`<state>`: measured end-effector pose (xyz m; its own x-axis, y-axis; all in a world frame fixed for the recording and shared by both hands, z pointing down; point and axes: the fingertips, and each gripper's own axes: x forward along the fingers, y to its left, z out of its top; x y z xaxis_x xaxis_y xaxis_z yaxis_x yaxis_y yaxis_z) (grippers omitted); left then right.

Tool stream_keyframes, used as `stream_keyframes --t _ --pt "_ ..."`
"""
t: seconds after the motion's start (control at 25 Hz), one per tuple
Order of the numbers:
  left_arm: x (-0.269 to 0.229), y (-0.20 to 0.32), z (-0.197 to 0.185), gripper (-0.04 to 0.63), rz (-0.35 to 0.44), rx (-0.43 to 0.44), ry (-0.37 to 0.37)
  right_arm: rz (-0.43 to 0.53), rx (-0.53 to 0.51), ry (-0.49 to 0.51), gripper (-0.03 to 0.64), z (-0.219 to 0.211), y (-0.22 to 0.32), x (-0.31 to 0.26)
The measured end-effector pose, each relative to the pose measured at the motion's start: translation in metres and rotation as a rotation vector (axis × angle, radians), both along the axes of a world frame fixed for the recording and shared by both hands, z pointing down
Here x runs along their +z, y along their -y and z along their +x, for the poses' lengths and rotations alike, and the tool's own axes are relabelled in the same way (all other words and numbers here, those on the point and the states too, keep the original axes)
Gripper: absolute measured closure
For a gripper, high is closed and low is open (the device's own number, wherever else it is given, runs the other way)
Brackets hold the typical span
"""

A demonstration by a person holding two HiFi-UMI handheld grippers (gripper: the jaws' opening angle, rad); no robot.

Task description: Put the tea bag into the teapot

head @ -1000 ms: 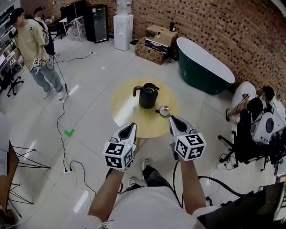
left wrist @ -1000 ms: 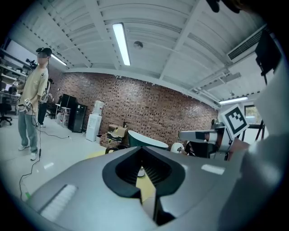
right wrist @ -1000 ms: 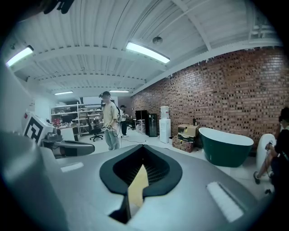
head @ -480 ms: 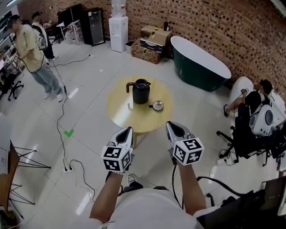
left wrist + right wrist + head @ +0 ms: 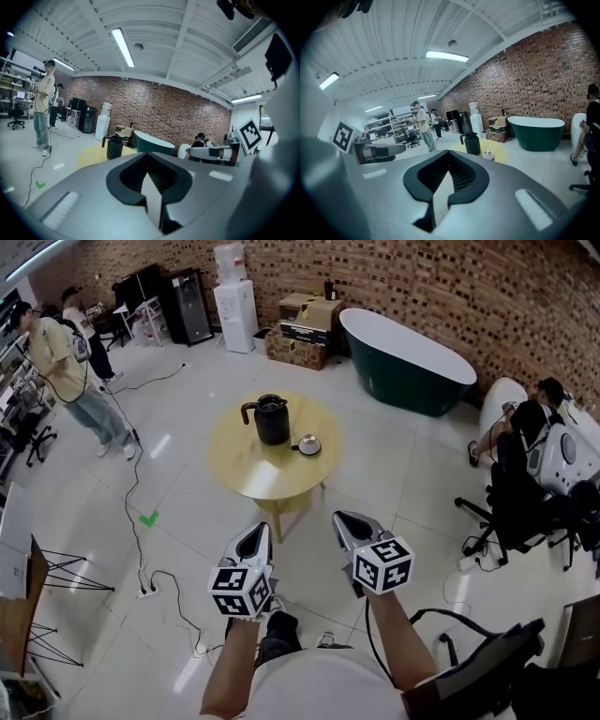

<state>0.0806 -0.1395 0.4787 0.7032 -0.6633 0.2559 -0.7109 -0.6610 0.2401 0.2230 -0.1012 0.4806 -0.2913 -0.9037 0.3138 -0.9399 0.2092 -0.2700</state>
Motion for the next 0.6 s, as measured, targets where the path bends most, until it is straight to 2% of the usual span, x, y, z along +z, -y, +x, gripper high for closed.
stream_keyframes --t 0.2,0.4,0.6 --pt "0.002 -0.046 -0.015 0.583 -0.008 -0.037 0.031 -0.008 -0.041 0.028 0.615 -0.015 -0.036 0.009" --pt "-0.008 -0.064 -0.046 0.583 -0.008 -0.064 0.022 -0.008 -0.069 0.032 0.615 -0.049 -0.050 0.001" --pt "-0.015 -0.067 -0.024 0.583 0.004 -0.033 -0.002 0.003 -0.053 0.061 0.615 -0.037 -0.064 -0.007"
